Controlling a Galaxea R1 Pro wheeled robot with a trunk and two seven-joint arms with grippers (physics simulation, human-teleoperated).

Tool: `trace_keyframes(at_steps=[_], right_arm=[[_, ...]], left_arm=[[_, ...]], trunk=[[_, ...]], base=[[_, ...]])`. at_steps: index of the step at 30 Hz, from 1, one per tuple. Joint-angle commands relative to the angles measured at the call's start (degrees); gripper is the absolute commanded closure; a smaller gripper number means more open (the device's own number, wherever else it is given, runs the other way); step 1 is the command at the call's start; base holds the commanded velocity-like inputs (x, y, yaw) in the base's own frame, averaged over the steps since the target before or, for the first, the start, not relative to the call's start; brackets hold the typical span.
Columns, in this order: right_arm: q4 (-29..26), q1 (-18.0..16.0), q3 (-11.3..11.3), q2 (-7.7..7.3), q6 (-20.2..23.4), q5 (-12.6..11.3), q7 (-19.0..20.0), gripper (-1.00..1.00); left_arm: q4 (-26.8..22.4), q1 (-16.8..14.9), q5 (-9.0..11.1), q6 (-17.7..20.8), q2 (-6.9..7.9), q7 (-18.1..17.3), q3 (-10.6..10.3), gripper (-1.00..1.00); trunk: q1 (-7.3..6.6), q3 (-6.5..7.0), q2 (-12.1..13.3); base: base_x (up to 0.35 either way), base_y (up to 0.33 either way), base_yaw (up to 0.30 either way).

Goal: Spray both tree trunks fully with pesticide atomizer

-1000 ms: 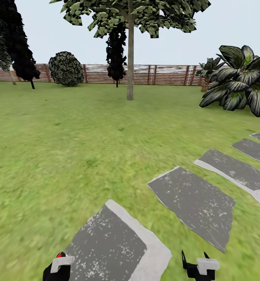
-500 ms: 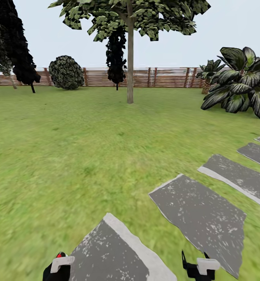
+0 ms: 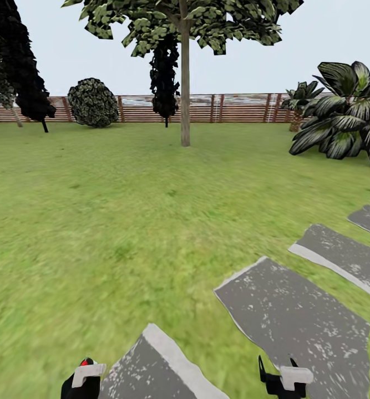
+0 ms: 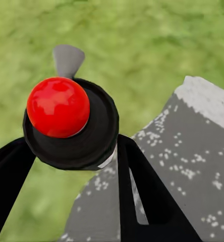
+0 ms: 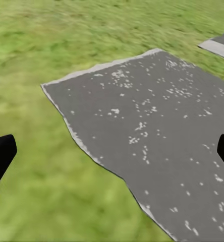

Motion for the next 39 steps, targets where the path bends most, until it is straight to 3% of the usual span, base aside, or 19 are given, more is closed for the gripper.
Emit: trace_keyframes(at_steps=[1, 39], right_arm=[[0.04, -0.03, -0.31, 0.01, -0.12, 0.61, -0.26, -1.00], [0.05, -0.03, -0.31, 0.01, -0.12, 0.61, -0.26, -1.00]], left_arm=[[0.03, -0.03, 0.20, -0.18, 0.00, 0.08, -0.06, 1.00], [0.03, -0.03, 0.20, -0.17, 0.06, 0.08, -0.06, 1.00]], trunk=[[0.02, -0.05, -0.02], [0.02, -0.05, -0.02]], base=[[0.339, 0.000, 0.000], [0.339, 0.000, 0.000]])
